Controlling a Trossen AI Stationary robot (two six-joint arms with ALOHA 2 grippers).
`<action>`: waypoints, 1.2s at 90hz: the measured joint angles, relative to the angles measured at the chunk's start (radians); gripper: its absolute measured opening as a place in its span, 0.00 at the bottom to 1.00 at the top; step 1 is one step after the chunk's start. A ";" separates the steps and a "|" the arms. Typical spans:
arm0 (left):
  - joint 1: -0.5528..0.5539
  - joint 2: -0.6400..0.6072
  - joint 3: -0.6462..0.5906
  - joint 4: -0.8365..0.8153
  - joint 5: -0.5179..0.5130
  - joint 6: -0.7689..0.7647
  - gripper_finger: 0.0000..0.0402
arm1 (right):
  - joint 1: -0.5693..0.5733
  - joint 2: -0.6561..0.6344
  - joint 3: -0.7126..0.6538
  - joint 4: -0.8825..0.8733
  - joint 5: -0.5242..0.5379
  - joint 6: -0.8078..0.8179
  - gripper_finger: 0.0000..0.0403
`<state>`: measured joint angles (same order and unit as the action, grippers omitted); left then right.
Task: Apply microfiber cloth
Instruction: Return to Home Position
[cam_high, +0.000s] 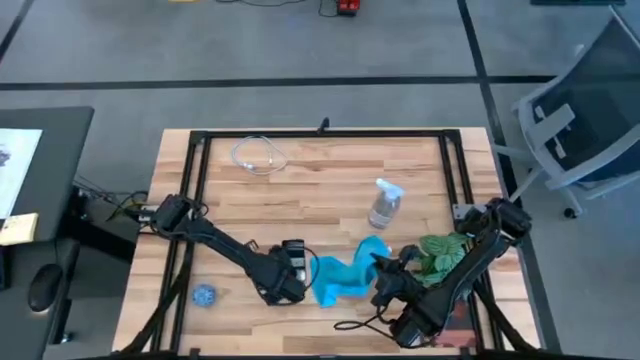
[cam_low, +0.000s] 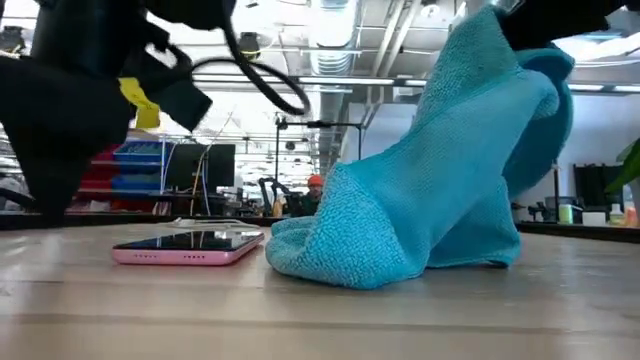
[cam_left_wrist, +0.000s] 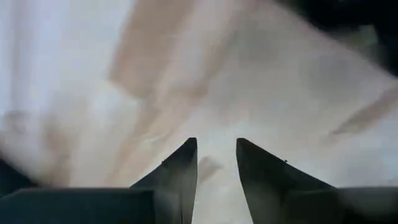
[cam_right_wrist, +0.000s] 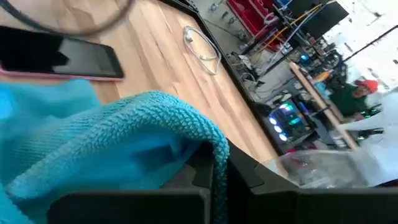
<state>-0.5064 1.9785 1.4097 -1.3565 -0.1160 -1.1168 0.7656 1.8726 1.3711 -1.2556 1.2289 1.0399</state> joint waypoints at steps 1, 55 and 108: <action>-0.002 0.000 0.002 -0.016 -0.007 -0.007 0.22 | -0.007 -0.004 0.004 -0.002 0.002 -0.010 0.00; -0.214 -0.001 0.009 -0.215 -0.439 -0.420 0.22 | -0.455 -0.094 0.239 0.734 0.086 -1.278 0.00; -0.332 -0.002 0.009 -0.112 -0.642 -0.591 0.22 | -0.271 0.145 0.150 0.312 -0.627 -0.542 0.08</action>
<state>-0.8380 1.9762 1.4185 -1.4685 -0.7582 -1.7077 0.4945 2.0174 1.5208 -0.9440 0.6019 0.4976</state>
